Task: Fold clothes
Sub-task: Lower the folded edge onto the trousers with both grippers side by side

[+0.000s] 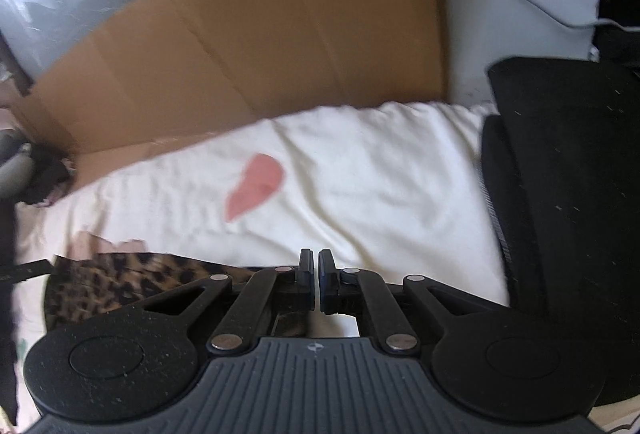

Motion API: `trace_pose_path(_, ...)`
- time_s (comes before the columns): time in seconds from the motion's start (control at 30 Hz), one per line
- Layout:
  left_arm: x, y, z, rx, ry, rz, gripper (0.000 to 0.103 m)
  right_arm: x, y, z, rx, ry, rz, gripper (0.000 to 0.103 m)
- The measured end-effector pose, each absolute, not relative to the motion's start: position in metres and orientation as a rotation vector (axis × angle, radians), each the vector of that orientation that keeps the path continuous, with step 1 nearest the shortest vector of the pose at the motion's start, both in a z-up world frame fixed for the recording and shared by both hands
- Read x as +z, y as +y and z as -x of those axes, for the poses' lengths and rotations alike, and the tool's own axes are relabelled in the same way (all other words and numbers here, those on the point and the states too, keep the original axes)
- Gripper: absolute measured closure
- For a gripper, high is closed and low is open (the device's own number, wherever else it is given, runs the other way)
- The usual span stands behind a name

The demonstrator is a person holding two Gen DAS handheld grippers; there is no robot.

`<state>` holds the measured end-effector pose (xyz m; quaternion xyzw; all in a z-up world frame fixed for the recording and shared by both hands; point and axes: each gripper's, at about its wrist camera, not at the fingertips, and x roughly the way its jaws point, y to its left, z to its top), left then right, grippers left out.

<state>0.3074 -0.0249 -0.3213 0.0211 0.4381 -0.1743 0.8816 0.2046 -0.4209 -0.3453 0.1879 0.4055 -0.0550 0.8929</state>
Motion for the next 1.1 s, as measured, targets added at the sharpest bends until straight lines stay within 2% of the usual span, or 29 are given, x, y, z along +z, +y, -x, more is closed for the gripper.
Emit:
trace_pose_path(0.23,-0.309,-0.054,-0.283,-0.481,0.883,0.004,0.065,-0.331,-0.384,-0.208,-0.026,0.81,-0.35,0.099)
trace_pose_path(0.43,-0.315,-0.082,-0.267,-0.56,0.899,-0.019,0.07,-0.336,-0.344,-0.208,0.056,0.828,-0.293,0.099)
trace_pose_path(0.63,-0.325,-0.106,-0.258,-0.626,0.907,-0.047,0.07,-0.34,-0.321,-0.213,0.104,0.839,-0.251,0.099)
trace_pose_path(0.7,-0.331,-0.111,-0.259,-0.634,0.916,-0.059,0.074,-0.344,-0.316,-0.218,0.113,0.848,-0.233,0.099)
trace_pose_path(0.77,-0.335,-0.116,-0.261,-0.636,0.923,-0.06,0.079,-0.351,-0.311,-0.224,0.112,0.867,-0.209,0.094)
trace_pose_path(0.83,-0.337,-0.12,-0.262,-0.646,0.918,-0.057,0.08,-0.357,-0.309,-0.227,0.097,0.866,-0.178,0.084)
trace_pose_path(1.1,-0.349,-0.13,-0.27,-0.65,0.923,-0.045,0.083,-0.363,-0.314,-0.234,0.085,0.849,-0.161,0.084)
